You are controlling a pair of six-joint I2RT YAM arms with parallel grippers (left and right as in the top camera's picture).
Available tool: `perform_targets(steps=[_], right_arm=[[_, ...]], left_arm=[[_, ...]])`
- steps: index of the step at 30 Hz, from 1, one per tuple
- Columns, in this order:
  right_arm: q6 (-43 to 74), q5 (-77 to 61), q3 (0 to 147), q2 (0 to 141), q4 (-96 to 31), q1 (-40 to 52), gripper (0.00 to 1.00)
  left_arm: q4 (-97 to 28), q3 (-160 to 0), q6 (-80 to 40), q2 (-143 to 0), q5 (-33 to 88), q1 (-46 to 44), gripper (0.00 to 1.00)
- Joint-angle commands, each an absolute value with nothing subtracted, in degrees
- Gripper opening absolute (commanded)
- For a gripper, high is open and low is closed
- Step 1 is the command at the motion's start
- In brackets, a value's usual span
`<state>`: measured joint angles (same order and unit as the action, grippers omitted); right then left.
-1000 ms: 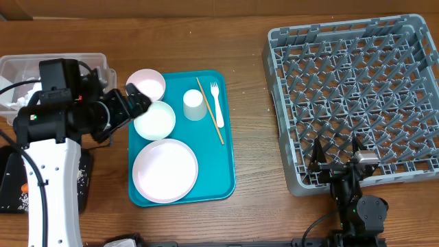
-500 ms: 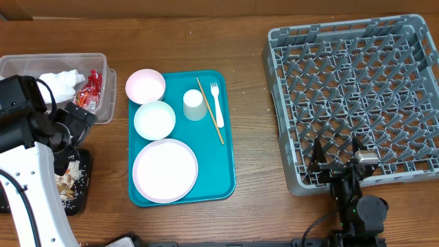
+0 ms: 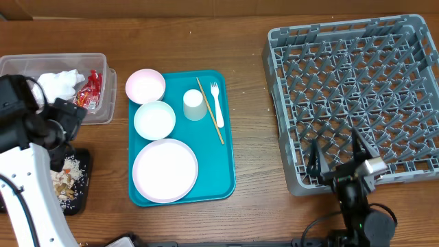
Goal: Sort waste into correct bins and load items into the dishwasher
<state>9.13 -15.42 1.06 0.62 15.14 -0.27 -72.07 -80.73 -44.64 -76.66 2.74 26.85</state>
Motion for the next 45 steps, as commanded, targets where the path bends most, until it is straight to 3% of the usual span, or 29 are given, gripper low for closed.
perform_targets(steps=[1,10,14,20,26,32,38,41,45], right_arm=[[23.05,-36.27,0.47,0.16,22.13,0.03,1.00],[33.21,-41.04,0.49,0.16,28.60,0.03,1.00],[33.23,-40.49,1.56,0.19,32.47,0.03,1.00],[29.80,-37.58,10.76,5.19,27.57,0.03,1.00],[21.80,-40.12,27.57,20.40,19.07,0.03,1.00],[16.01,-47.62,51.92,44.64,3.09,0.27,1.00],[10.35,-47.20,65.63,62.63,-3.81,8.51,1.00],[7.55,-39.38,69.95,70.74,-8.23,15.75,1.00],[1.21,-18.13,73.38,81.30,-13.58,27.24,1.00]], left_arm=[[-71.13,-81.17,-44.25,-77.80,11.60,31.79,1.00],[-72.03,-81.17,-44.14,-82.17,6.44,38.89,1.00],[-71.94,-81.17,-44.14,-83.66,6.44,38.87,1.00],[-71.94,-81.17,-44.14,-84.31,6.44,38.87,1.00],[-71.94,-81.17,-44.14,-84.31,6.44,38.87,1.00],[-71.94,-81.17,-44.14,-84.31,6.44,38.87,1.00],[-71.94,-81.17,-44.14,-84.31,6.44,38.87,1.00],[-71.94,-81.17,-44.14,-84.31,6.44,38.87,1.00],[-71.94,-81.17,-44.14,-84.31,6.44,38.87,1.00]])
